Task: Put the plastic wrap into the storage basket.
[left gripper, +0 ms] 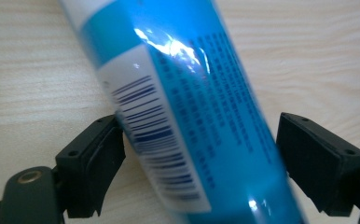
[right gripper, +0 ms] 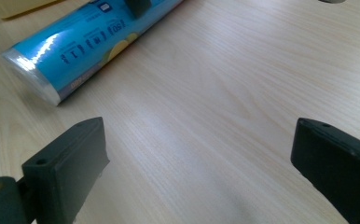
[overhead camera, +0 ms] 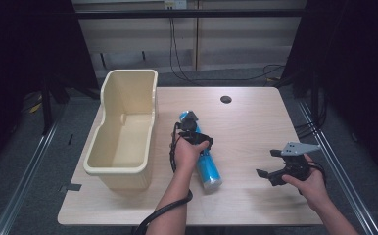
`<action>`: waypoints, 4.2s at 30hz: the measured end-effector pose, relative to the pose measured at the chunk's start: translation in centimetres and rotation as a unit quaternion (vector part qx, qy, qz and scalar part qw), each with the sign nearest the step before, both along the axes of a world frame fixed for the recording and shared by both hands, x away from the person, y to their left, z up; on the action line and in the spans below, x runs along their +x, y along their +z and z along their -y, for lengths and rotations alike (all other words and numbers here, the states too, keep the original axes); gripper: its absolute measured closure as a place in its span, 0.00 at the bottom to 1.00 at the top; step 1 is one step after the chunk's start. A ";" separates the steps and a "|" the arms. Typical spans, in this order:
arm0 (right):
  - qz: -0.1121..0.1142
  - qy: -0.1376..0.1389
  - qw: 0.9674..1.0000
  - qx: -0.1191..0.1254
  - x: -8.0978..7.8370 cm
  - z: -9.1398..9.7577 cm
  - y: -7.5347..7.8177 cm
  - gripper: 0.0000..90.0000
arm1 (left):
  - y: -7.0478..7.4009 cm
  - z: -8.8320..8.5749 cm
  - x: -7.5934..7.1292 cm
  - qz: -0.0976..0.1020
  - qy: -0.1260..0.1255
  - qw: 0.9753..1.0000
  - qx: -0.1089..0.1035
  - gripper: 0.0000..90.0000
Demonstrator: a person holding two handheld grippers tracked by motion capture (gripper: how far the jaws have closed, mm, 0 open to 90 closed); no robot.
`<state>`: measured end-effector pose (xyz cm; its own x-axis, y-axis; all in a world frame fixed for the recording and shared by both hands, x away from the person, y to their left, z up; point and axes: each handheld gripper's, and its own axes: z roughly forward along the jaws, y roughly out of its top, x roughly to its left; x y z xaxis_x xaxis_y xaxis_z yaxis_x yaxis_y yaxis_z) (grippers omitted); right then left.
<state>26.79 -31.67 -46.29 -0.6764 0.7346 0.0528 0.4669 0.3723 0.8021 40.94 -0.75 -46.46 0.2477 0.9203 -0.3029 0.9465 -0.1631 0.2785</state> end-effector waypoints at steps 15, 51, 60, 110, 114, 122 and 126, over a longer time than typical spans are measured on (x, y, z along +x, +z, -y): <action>0.003 -0.008 1.000 0.007 -0.1 0.3 0.2 0.04 | -1.0 0.8 0.2 -0.008 0.022 1.000 0.006 0.20; 0.008 -0.007 1.000 0.007 0.0 0.3 0.1 0.04 | -0.2 -1.4 -0.3 -0.075 0.061 0.994 0.048 0.36; 0.010 -0.003 1.000 0.007 0.0 0.2 0.1 0.04 | 0.8 -2.4 -0.7 -0.080 0.036 0.995 0.038 0.36; 0.018 -0.005 1.000 0.016 0.1 0.4 0.3 0.04 | 13.8 -4.9 -1.4 -0.080 0.008 0.997 0.008 0.36; 0.014 -0.001 1.000 0.015 0.1 0.4 0.3 0.04 | 14.8 -5.2 -1.4 -0.079 0.009 0.997 0.009 0.36; 0.011 0.001 1.000 0.012 0.2 0.1 0.0 0.04 | 16.2 -6.2 -1.6 -0.072 0.013 0.997 0.002 0.36; 0.011 0.003 1.000 0.013 0.1 0.0 0.1 0.04 | 17.1 -6.9 -1.8 -0.068 0.015 0.998 0.007 0.36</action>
<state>26.93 -31.70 -46.23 -0.6814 0.7296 0.0578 0.4479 0.3532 0.8214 39.09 6.19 -29.40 0.1770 0.9312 -0.3186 0.9799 -0.1365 0.1453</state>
